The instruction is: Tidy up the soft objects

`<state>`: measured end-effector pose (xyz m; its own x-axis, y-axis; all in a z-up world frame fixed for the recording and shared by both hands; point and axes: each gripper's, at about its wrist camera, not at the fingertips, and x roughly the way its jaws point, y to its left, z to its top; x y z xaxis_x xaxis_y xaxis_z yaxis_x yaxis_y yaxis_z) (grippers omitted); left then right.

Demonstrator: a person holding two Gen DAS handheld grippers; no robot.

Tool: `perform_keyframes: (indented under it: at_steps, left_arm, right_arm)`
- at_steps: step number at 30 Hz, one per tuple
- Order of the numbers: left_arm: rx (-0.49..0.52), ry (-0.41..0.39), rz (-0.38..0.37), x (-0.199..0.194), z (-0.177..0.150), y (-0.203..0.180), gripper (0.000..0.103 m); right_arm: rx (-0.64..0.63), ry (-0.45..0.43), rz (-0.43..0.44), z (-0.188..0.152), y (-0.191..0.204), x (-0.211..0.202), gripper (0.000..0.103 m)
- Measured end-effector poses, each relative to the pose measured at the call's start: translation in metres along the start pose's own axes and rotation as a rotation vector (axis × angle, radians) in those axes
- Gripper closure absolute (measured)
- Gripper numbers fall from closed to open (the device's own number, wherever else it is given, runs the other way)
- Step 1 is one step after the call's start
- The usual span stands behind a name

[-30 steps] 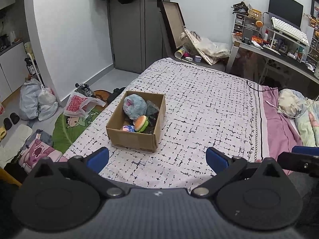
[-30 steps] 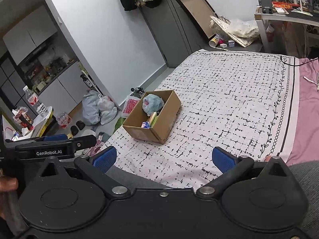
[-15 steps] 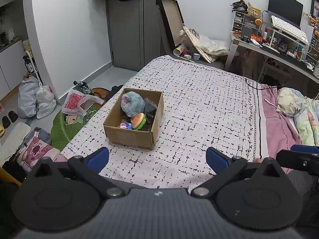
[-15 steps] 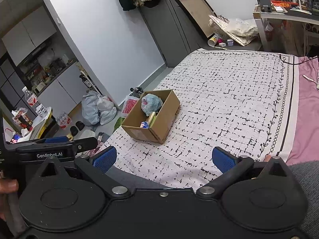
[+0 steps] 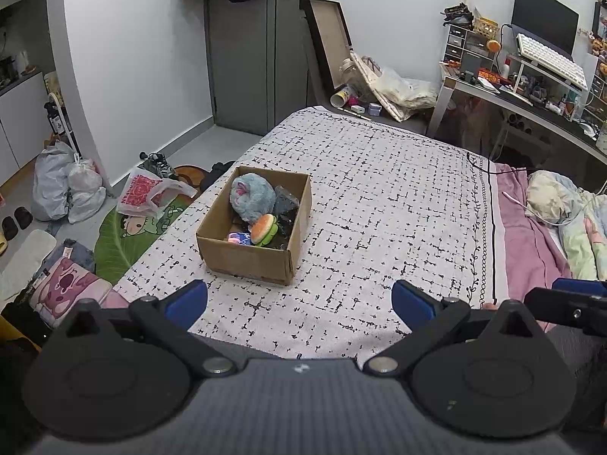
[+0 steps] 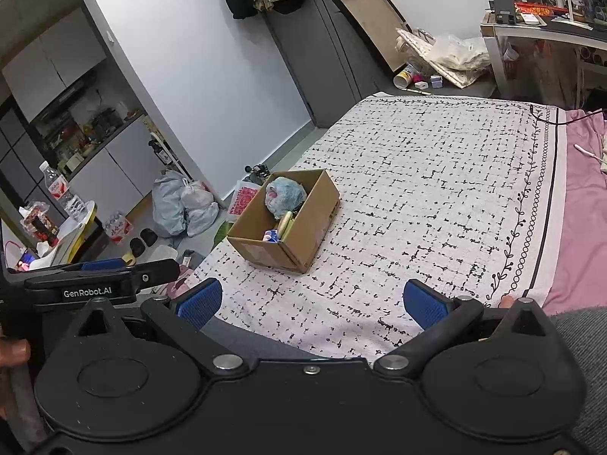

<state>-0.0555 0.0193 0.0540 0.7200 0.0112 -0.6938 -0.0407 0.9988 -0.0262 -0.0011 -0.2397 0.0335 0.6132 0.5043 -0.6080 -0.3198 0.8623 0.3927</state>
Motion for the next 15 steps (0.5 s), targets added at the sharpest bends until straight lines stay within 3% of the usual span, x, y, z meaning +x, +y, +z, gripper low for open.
perform_keyframes:
  at_steps: [15]
  left_arm:
    - [-0.002, 0.003, -0.01, -0.001, -0.0035, 0.0005, 0.001]
  right_arm:
    - [-0.013, 0.004, -0.025, -0.0003, -0.0057, 0.0038, 0.0]
